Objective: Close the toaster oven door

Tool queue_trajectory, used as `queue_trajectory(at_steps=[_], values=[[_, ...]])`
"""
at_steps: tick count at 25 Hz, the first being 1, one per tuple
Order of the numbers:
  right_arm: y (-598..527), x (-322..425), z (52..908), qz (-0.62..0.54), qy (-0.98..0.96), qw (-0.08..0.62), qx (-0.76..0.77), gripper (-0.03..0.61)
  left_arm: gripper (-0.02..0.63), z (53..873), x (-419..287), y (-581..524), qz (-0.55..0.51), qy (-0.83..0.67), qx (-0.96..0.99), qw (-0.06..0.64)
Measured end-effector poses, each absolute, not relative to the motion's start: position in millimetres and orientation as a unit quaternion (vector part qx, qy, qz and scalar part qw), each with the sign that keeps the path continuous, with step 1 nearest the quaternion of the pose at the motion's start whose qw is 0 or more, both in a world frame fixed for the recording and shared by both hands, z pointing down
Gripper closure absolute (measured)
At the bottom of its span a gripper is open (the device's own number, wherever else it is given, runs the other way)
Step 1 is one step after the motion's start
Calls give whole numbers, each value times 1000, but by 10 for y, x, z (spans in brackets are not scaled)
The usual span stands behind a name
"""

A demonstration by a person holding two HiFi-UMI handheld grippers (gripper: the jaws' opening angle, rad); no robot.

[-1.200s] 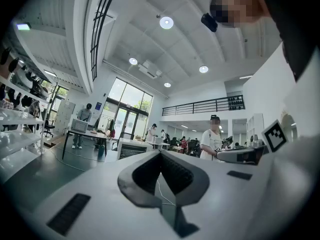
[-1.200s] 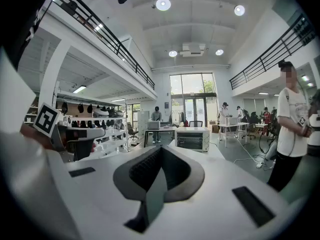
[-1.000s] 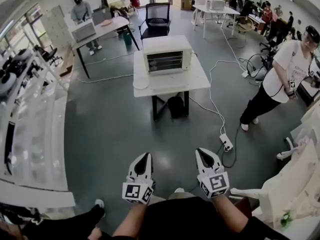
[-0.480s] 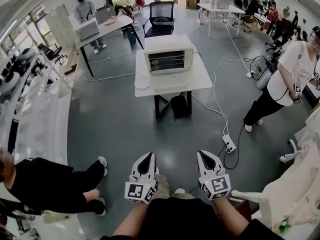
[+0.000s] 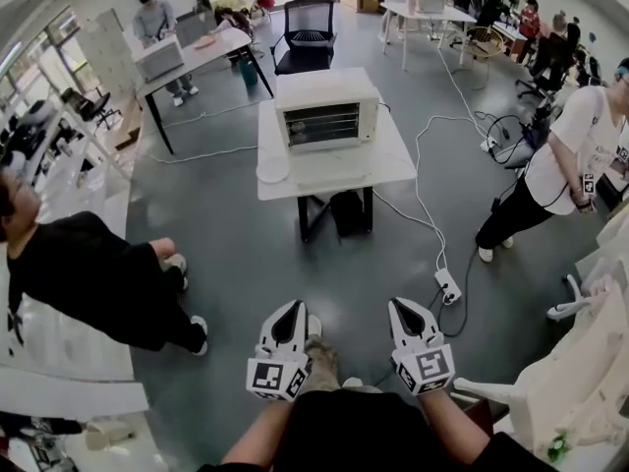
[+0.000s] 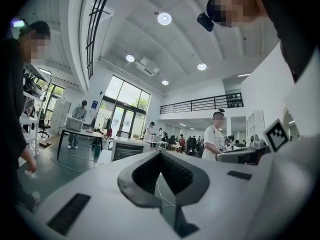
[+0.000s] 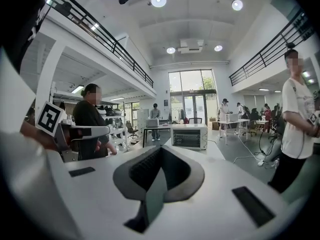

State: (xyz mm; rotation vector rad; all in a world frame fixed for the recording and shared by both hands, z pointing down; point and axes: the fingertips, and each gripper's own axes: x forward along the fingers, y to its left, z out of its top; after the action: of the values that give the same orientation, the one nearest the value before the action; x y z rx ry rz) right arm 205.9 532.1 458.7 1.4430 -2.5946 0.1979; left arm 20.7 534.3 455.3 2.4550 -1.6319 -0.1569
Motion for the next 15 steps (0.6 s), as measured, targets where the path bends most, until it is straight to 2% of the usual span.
queue_trajectory(at_steps=[9,15], values=[[4219,1696,4633,63,-867,110,482,565,597,4747,-180,4246,-59,-552,822,122],[3290,1383,4589,57,-865,117,486,565,597,4759,-520,3329,-62,-550,825,117]])
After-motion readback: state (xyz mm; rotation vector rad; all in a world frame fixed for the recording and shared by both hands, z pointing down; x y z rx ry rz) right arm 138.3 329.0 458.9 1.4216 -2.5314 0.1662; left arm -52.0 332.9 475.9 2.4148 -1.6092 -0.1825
